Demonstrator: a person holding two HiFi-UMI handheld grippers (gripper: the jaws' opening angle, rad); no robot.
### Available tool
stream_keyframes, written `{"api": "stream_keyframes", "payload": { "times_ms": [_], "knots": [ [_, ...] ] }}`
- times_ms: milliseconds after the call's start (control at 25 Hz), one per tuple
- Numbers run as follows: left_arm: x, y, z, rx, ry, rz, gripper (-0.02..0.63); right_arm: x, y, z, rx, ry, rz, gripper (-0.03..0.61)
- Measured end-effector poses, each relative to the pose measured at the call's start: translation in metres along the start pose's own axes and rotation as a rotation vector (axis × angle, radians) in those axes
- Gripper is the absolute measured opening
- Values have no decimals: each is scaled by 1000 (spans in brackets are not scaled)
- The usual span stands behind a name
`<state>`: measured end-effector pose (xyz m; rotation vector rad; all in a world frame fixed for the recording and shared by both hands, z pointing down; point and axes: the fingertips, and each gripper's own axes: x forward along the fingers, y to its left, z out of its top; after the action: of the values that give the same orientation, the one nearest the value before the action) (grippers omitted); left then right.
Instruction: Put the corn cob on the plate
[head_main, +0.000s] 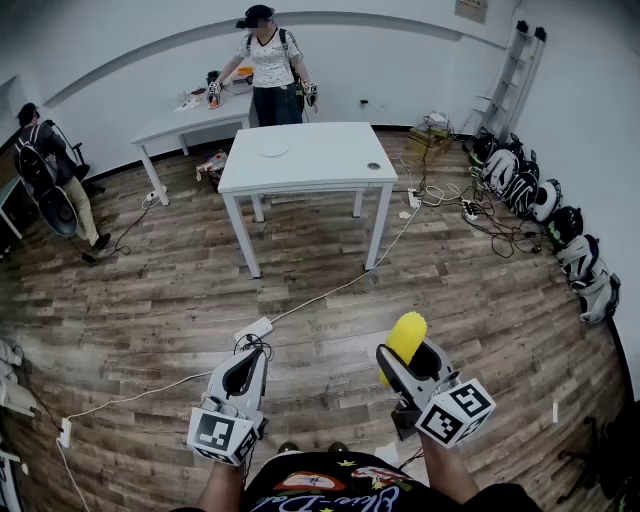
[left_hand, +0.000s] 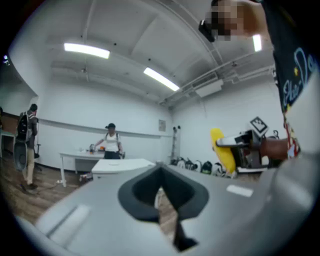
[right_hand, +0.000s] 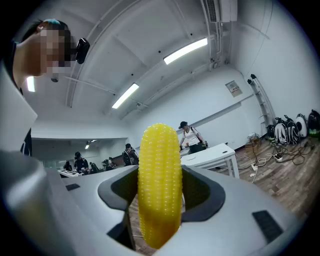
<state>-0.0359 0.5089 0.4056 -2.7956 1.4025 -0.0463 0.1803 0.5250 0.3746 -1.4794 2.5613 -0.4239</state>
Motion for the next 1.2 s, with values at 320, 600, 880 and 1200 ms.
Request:
{"api": "stream_keyframes", "payload": {
  "times_ms": [320,600,880,1200],
  "knots": [
    [15,-10,-10,-20,45,40,-6,6,-24,-3,36,21,44,252],
    [76,15,-14,-24,34,20,-6,60,-47,-3,47,35,72,252],
    [168,70,-6,-6,6,-35,-6,143,-89,24,13,19,50,252],
    [244,170,-2,13,6,-17,-6,274,-132,45,10,42,17,252]
  ]
}}
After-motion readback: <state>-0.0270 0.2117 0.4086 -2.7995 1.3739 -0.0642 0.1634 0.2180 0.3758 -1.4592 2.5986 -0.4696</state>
